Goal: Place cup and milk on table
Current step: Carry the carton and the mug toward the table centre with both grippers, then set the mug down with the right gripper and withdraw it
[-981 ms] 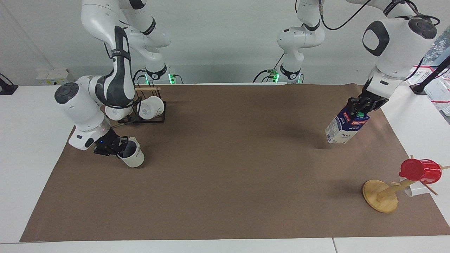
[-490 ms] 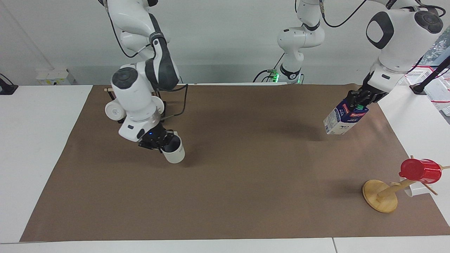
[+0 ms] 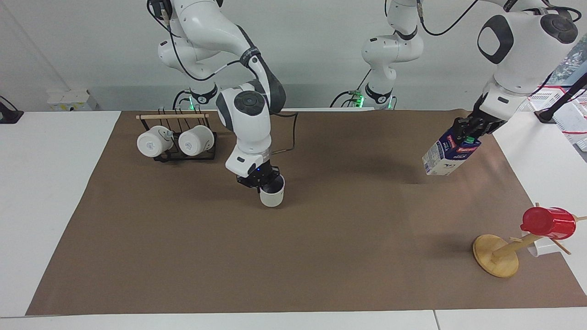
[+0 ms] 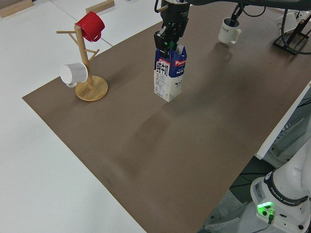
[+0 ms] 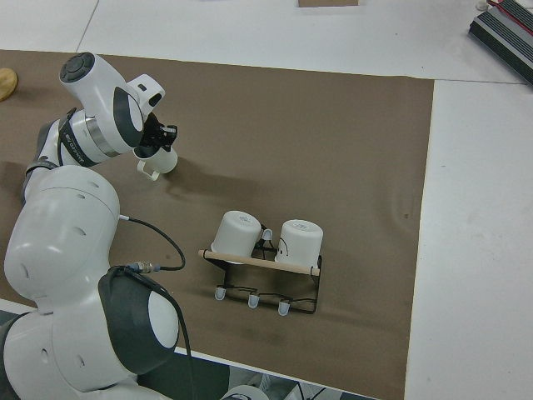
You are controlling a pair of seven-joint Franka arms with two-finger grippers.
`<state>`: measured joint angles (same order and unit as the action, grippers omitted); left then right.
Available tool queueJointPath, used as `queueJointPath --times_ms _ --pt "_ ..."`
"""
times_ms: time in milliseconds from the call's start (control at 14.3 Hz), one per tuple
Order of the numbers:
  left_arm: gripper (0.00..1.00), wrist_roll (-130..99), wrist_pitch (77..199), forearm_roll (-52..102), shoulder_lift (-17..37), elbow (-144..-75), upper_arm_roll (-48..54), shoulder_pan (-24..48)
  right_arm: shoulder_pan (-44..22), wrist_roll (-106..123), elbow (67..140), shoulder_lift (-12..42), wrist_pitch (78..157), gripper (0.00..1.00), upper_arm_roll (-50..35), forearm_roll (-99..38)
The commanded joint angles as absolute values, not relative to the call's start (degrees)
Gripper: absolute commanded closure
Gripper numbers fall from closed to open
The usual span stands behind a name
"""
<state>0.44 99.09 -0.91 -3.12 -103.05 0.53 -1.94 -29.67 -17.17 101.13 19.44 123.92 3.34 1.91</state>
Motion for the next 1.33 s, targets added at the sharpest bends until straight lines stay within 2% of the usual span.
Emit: queueJointPath --times_ms 0,350,561,631,701,911,1261 --pt "1.00 -1.65 99.31 -2.37 -3.25 -101.61 1.84 -1.06 -29.62 -19.24 101.95 19.25 125.07 1.00 3.43 2.73" --pt "1.00 -18.86 102.91 -2.46 -0.89 -101.43 2.64 10.17 -31.02 -17.59 106.08 18.81 130.86 1.00 3.43 2.81" --pt "1.00 -30.37 105.29 -4.74 3.06 -99.68 2.64 18.61 -30.94 -14.42 107.05 18.72 132.00 1.00 3.43 2.81" --pt "1.00 -34.24 105.38 -5.27 5.43 -97.84 2.64 21.16 -30.94 -14.68 107.14 18.72 132.10 0.63 3.43 2.73" --pt "1.00 -36.97 105.47 -6.14 7.80 -96.00 2.64 23.62 -30.94 -14.94 107.05 18.55 131.49 0.01 3.43 2.64" --pt "1.00 -43.39 105.21 -6.59 12.55 -92.21 2.46 28.80 -29.71 -16.17 106.35 16.27 129.13 0.00 3.51 2.02" --pt "1.00 -49.82 105.29 -8.97 19.41 -84.30 2.64 33.74 -22.34 -16.17 101.61 8.89 117.88 0.00 3.78 1.49"
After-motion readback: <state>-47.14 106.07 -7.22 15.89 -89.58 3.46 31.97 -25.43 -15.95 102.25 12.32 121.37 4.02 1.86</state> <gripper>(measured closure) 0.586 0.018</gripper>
